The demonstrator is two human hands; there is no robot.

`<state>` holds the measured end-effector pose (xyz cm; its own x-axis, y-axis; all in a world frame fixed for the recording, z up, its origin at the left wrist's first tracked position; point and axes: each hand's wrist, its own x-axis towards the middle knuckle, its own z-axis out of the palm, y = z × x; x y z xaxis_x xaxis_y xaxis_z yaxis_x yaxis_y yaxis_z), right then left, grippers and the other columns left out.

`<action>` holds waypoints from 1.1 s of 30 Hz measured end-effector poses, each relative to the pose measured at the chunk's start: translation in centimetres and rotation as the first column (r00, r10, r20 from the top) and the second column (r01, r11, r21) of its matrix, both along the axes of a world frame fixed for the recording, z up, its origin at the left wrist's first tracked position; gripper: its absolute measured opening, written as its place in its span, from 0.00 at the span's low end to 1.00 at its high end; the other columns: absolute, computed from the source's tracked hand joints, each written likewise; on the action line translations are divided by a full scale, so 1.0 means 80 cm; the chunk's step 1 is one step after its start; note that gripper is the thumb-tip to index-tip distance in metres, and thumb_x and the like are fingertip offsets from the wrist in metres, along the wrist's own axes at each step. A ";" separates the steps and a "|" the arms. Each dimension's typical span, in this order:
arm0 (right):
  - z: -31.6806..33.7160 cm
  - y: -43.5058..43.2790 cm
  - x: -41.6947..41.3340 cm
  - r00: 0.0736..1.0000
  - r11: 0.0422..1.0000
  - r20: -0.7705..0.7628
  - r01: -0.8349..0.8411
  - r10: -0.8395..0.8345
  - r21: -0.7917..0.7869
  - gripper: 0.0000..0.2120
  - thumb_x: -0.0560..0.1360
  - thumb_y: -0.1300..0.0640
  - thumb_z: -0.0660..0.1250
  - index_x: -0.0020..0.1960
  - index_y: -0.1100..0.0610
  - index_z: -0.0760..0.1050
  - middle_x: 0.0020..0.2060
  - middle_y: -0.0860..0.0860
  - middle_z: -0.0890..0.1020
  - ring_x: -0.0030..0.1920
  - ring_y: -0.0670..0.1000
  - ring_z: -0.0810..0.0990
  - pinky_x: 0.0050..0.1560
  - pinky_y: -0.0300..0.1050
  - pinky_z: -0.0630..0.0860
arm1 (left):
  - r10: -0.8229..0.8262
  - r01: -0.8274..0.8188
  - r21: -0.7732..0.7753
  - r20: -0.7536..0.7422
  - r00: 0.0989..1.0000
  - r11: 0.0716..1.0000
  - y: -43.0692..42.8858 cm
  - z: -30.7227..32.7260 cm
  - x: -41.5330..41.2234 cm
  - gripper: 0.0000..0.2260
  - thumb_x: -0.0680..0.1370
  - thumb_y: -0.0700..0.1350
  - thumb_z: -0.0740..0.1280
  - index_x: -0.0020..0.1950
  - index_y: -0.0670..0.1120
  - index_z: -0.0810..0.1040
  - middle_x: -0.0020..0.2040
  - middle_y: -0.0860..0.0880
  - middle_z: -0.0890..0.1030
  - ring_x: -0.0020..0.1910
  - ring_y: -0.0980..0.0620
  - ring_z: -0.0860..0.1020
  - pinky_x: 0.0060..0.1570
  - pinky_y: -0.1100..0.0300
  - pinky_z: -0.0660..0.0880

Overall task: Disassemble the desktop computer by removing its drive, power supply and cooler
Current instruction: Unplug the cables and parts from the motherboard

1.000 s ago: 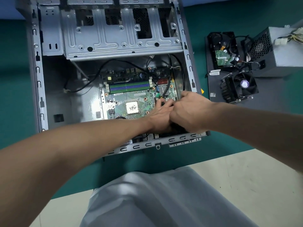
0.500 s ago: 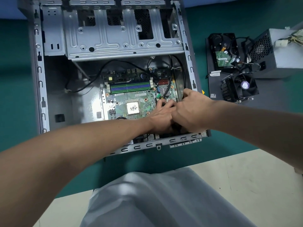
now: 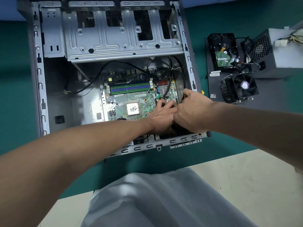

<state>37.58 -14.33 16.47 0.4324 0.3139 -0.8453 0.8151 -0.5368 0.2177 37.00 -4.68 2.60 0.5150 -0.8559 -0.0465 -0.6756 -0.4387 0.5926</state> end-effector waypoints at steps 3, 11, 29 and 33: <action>-0.001 0.004 -0.004 0.999 0.997 0.030 0.042 -0.044 0.064 0.10 0.79 0.54 0.59 0.39 0.52 0.67 0.29 0.50 0.64 0.35 0.52 0.69 0.65 0.54 0.59 | 0.093 -0.095 -0.027 -0.068 0.993 0.995 0.000 0.004 -0.002 0.16 0.74 0.48 0.69 0.60 0.44 0.78 0.47 0.52 0.65 0.44 0.58 0.51 0.54 0.53 0.49; -0.002 0.000 -0.004 0.999 0.999 0.041 -0.002 0.000 0.044 0.14 0.78 0.54 0.60 0.34 0.53 0.64 0.29 0.49 0.69 0.29 0.49 0.66 0.62 0.54 0.59 | 0.087 -0.069 0.113 -0.163 0.983 0.991 0.000 0.010 -0.002 0.19 0.78 0.47 0.66 0.68 0.46 0.71 0.62 0.45 0.66 0.57 0.52 0.51 0.57 0.55 0.47; -0.004 0.000 -0.004 0.998 0.996 0.056 0.016 -0.020 0.082 0.16 0.80 0.53 0.59 0.34 0.54 0.63 0.29 0.50 0.67 0.28 0.49 0.63 0.66 0.55 0.58 | 0.080 -0.073 0.067 -0.113 0.990 0.995 0.000 0.008 0.000 0.16 0.76 0.43 0.66 0.64 0.47 0.75 0.60 0.47 0.71 0.55 0.54 0.54 0.59 0.54 0.45; -0.003 -0.006 -0.002 0.999 0.998 0.032 -0.003 0.001 0.064 0.13 0.79 0.53 0.60 0.36 0.53 0.66 0.30 0.48 0.71 0.29 0.48 0.66 0.66 0.53 0.58 | 0.038 -0.038 0.008 -0.034 0.999 0.999 0.002 0.012 -0.001 0.12 0.74 0.45 0.70 0.57 0.49 0.79 0.58 0.46 0.73 0.54 0.54 0.54 0.57 0.54 0.47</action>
<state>37.44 -14.81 16.19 0.4584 0.3673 -0.8093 0.8092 -0.5490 0.2091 36.95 -4.51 3.56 0.5451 -0.8354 -0.0709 -0.6378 -0.4680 0.6117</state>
